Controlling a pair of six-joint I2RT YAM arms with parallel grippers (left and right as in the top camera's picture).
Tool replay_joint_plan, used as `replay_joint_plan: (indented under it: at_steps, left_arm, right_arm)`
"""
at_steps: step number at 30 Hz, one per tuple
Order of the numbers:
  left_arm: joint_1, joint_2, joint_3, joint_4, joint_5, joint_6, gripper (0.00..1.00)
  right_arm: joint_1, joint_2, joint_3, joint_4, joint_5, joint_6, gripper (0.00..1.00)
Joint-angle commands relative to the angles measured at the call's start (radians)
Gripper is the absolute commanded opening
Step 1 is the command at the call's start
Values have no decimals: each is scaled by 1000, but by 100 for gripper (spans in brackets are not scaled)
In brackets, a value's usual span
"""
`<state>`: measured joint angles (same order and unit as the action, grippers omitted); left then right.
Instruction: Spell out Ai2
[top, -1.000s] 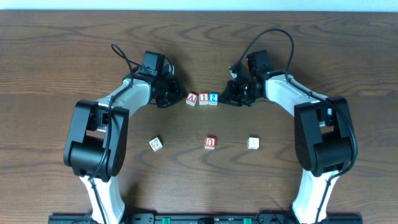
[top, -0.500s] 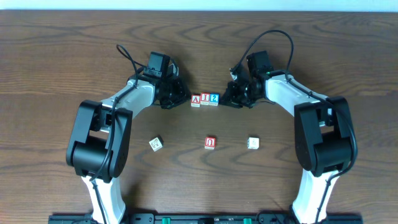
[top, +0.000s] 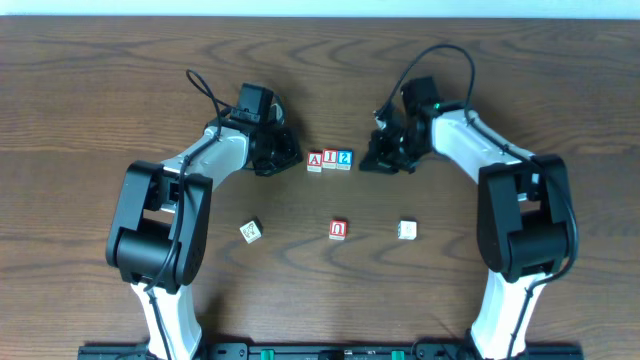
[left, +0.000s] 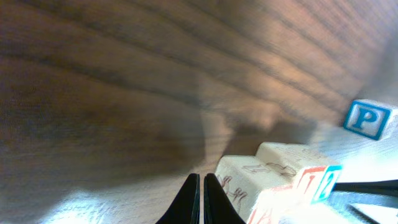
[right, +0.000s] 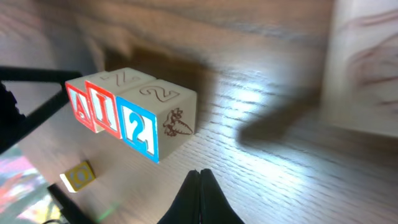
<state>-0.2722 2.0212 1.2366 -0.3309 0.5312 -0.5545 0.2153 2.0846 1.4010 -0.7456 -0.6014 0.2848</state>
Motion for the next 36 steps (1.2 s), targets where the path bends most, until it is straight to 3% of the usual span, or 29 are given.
replay_joint_plan:
  at_steps: [1,5,11,15,26,27,28,29,30,31,32,36]
  left_arm:
    - [12,-74,71,-71,-65,117,6]
    - [13,-192,105,-194,-128,225,6]
    - [43,-431,103,-417,-200,361,6]
    - [42,-604,37,-515,-229,382,6]
    - [6,-1124,-350,-544,-229,321,6]
    - [-1,-1155,-365,-546,-227,320,6]
    - [-4,-1183,-374,-550,-227,308,6]
    - [-4,-1204,-378,-560,-227,279,19]
    - [-4,-1212,-377,-563,-227,260,47]
    - [-4,-1215,-377,-563,-227,243,76]
    - [-4,-1217,-377,-563,-224,215,95]
    - [-3,-1217,-378,-579,-227,105,95]
  right_arm:
    - [-12,-16,141,-133,150,-111,1]
    - [-12,-89,251,-298,251,-177,1]
    - [-8,-351,243,-460,402,-219,1]
    - [11,-651,80,-458,467,-217,2]
    - [13,-1369,-475,-400,467,-173,1]
    - [13,-1412,-499,-390,448,-161,6]
    - [13,-1451,-517,-385,428,-147,37]
    - [13,-1488,-527,-386,416,-95,81]
    - [13,-1500,-527,-389,412,-64,99]
    - [13,-1512,-527,-393,410,-27,99]
    - [13,-1521,-527,-399,410,18,99]
    - [13,-1522,-527,-430,410,85,99]
